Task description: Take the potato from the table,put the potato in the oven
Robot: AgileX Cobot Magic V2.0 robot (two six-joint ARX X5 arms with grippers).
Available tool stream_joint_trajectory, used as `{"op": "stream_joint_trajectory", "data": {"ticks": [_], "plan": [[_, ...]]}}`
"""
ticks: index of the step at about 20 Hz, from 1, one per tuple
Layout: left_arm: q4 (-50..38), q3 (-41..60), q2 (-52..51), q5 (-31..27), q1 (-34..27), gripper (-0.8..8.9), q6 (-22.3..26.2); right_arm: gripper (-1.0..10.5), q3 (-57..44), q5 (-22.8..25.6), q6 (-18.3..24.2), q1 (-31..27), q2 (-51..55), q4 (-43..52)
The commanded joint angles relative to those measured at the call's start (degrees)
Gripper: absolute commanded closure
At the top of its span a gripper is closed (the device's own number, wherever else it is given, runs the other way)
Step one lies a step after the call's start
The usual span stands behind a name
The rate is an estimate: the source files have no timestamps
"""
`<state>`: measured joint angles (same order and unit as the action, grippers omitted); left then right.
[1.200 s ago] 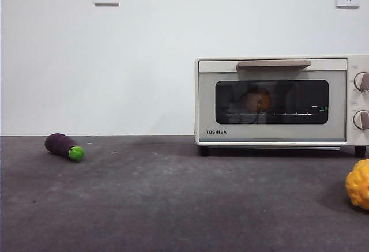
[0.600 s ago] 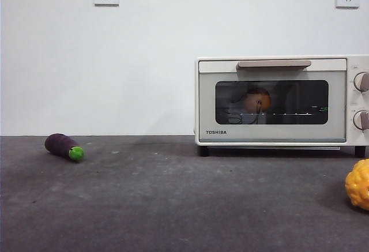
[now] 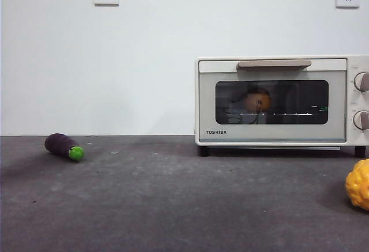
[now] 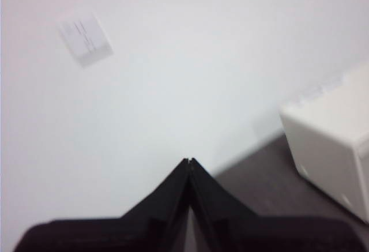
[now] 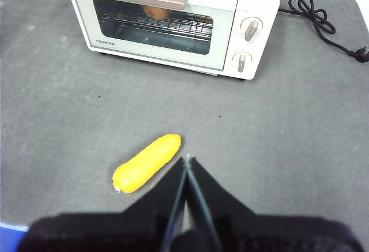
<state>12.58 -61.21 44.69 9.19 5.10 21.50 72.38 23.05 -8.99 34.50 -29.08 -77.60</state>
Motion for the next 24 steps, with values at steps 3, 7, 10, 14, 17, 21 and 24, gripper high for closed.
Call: {"op": "stream_joint_trajectory", "data": {"ticks": [3, 7, 10, 14, 17, 21, 24], "plan": [[-16.5, 21.5, -10.0, 0.2, -3.0, 8.18, -6.7, 9.5, 0.1, 0.1, 0.0, 0.1, 0.0, -1.1], [-19.2, 38.9, -20.2, -1.7, -6.0, 8.17, -12.3, 9.5, 0.1, 0.2, 0.0, 0.1, 0.0, -1.1], [-22.4, 49.6, -28.4, -1.8, -6.4, 8.18, -17.6, 9.5, 0.1, 0.2, 0.0, 0.1, 0.0, -1.1], [-23.0, 59.0, -38.5, -1.9, -6.4, 8.17, -20.1, 9.5, 0.1, 0.2, 0.0, 0.1, 0.0, -1.1], [-14.9, 60.8, -44.4, -3.3, -6.7, 8.17, -19.8, 9.5, 0.1, 0.2, 0.0, 0.1, 0.0, -1.1], [-5.4, 60.8, -44.5, -3.9, -6.7, 8.17, -18.1, 9.5, 0.1, 0.2, 0.0, 0.1, -0.2, -1.1], [-2.6, 60.8, -44.5, -4.8, -6.7, 8.17, -16.9, 9.5, 0.1, 0.2, 0.0, 0.1, -0.3, -1.1]]}}
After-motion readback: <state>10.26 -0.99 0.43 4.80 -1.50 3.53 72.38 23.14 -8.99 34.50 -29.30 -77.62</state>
